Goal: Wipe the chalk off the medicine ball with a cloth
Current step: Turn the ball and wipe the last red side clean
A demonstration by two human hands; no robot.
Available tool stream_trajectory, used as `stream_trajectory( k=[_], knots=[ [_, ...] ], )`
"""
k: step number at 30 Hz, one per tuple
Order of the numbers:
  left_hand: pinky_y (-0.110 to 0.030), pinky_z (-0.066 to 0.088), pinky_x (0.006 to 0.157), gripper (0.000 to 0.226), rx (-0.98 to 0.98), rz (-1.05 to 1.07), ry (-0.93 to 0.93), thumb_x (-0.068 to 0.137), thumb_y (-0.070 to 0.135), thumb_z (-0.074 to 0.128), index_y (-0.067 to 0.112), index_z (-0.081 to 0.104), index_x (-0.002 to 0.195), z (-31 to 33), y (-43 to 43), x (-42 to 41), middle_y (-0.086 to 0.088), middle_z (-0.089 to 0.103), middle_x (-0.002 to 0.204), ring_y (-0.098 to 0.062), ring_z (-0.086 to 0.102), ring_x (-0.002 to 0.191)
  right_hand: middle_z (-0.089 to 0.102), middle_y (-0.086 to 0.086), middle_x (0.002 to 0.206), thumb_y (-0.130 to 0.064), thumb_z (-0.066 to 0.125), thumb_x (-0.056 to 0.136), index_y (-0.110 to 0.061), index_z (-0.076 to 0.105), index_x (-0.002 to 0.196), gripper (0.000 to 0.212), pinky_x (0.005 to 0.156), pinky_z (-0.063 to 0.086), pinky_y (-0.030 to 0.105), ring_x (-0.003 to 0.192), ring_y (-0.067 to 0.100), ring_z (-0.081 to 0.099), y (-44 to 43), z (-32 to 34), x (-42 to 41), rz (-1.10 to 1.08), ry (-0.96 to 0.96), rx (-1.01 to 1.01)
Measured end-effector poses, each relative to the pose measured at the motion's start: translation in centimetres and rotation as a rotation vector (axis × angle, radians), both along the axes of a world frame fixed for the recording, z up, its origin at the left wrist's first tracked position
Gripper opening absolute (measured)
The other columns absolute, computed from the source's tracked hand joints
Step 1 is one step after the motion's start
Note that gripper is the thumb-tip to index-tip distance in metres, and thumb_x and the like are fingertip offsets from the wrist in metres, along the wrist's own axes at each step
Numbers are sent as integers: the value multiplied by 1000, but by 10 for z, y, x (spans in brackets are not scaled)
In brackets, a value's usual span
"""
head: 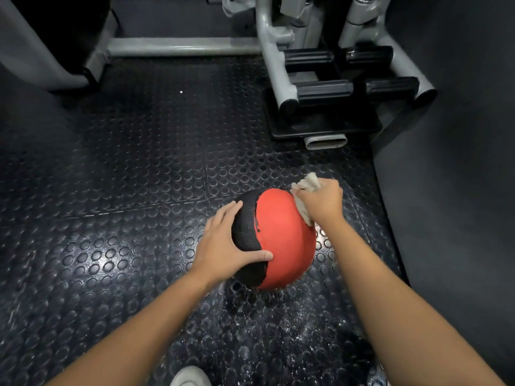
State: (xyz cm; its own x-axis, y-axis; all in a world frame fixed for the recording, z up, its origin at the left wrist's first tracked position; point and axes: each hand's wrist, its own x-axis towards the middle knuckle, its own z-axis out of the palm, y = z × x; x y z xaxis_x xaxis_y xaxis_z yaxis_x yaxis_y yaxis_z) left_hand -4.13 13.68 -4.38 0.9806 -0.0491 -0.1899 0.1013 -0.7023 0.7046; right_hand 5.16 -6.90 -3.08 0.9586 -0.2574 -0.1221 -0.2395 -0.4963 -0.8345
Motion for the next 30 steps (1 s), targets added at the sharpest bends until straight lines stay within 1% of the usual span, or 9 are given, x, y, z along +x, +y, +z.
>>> stream_trajectory(
  k=[3,6,9,13,18,21,25,28,30],
  knots=[
    [-38,30,112,123,24,-23,18,46,73,81,33,25,149,4,1,1,19,23,150,-8,23,138,46,-3,47,-11,77,75,-21,42,42,49,51,36,25,50,14,45,-5,-9,-2,-31,31,92],
    [-39,36,106,119,79,-25,45,46,76,78,29,29,144,16,0,2,14,29,141,-12,28,133,47,1,44,-25,77,75,-24,45,39,47,50,43,39,47,21,47,-1,-17,-10,5,4,164],
    [-45,36,108,132,183,-90,61,45,82,72,27,15,151,34,-9,17,8,23,151,-17,23,140,49,4,44,-29,77,74,-21,44,42,46,53,50,47,46,22,48,2,-19,-21,17,-14,206],
    [-47,35,108,141,407,-197,187,47,81,74,22,4,155,40,-14,17,-2,18,156,-27,25,142,58,5,53,-17,78,76,-19,51,51,37,55,48,34,53,16,55,7,-18,-34,26,-47,254],
    [-45,33,111,139,359,-178,160,47,75,79,23,7,154,33,-8,-8,1,16,155,-24,24,141,53,6,56,-6,79,75,-7,54,59,29,51,38,26,54,14,48,-14,-38,-35,-90,69,266],
    [-46,32,112,140,352,-168,153,47,75,79,25,4,155,30,-6,-19,4,12,155,-22,20,143,51,6,56,-8,80,74,-7,54,60,30,57,36,30,56,15,46,-19,-47,-44,-147,130,305],
    [-45,33,113,141,328,-163,155,45,74,79,25,7,155,28,2,-14,5,16,154,-22,22,141,57,1,57,-25,77,80,-11,55,56,36,53,42,29,54,15,53,12,-24,-67,-32,-86,148],
    [-44,31,114,141,302,-157,141,45,75,79,25,8,155,27,5,-12,5,17,154,-21,23,142,65,1,72,-15,75,81,-11,71,66,16,60,47,20,65,9,62,27,-11,-84,176,-284,90],
    [-44,32,114,140,310,-163,132,46,77,77,25,7,155,27,4,-14,5,15,155,-21,21,143,66,1,72,-14,76,81,-12,71,66,16,63,48,19,67,9,63,24,-13,-81,151,-280,96]
  ],
)
